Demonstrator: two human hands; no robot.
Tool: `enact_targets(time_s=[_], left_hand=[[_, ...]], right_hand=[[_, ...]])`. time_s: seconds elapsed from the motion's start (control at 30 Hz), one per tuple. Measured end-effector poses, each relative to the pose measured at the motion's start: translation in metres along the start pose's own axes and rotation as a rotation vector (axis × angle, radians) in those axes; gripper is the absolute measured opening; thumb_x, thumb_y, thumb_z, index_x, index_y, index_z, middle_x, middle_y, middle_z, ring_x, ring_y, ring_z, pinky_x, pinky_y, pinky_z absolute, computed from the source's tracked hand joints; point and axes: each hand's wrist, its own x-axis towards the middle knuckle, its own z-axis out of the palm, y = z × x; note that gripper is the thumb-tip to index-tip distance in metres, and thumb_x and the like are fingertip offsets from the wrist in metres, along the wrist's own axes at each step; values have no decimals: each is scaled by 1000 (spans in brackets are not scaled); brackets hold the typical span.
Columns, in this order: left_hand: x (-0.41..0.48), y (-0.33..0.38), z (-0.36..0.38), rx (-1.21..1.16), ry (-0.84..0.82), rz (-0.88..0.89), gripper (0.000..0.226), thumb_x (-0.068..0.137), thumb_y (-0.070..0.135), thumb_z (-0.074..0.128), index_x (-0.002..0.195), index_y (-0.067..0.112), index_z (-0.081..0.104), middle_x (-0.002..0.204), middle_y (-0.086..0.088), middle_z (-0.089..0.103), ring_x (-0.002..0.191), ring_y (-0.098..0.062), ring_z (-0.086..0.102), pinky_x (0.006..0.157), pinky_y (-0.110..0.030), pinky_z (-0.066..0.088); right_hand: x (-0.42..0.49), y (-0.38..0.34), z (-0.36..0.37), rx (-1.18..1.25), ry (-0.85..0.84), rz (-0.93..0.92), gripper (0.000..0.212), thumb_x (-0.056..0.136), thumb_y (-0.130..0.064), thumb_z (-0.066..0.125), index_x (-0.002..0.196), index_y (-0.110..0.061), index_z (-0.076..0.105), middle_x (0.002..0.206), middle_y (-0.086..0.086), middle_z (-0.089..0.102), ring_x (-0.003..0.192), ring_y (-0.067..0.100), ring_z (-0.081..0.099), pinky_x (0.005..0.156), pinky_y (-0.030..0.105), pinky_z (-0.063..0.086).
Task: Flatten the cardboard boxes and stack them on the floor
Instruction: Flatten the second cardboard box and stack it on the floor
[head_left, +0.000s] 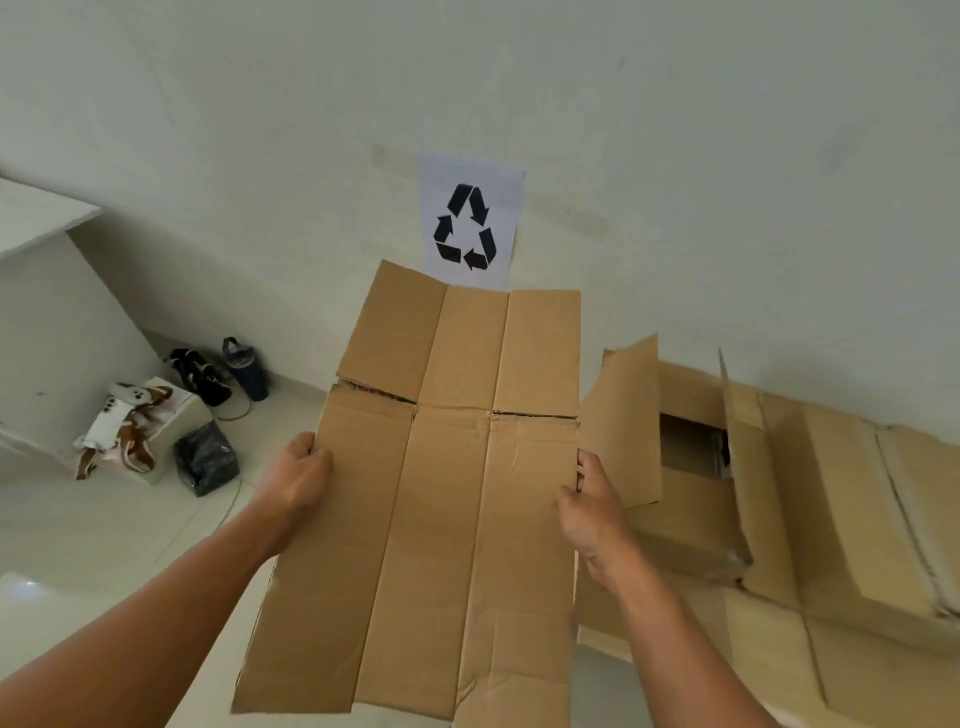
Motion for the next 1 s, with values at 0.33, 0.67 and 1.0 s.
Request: enact_targets(time_s=[0.33,0.67,1.0], left_hand=[[165,-39,9,285,-146,-98,30,97,10,48,126,14,55,100,-3,64,86,-20,63,71,-33,51],[370,-165,73,511,-255,-183,14,95,17,57,107,23,61,88,-2,69,77,-20,66,57,-28,49],[515,-358,169,599,-343,-204,12,96,18,55,105,20,63,84,1,69,76,-16,65,58,-26,47]], right_hand=[[109,50,106,101,155,322,49,88,2,37,122,-30,52,102,-3,69,90,20,69,77,37,57],[258,196,202,76,211,587,48,92,1,36,114,-39,53,98,-1,70,84,20,67,67,30,51],[379,388,283,64,200,686,53,91,6,36,122,-31,57,101,-1,70,86,18,68,62,25,52]])
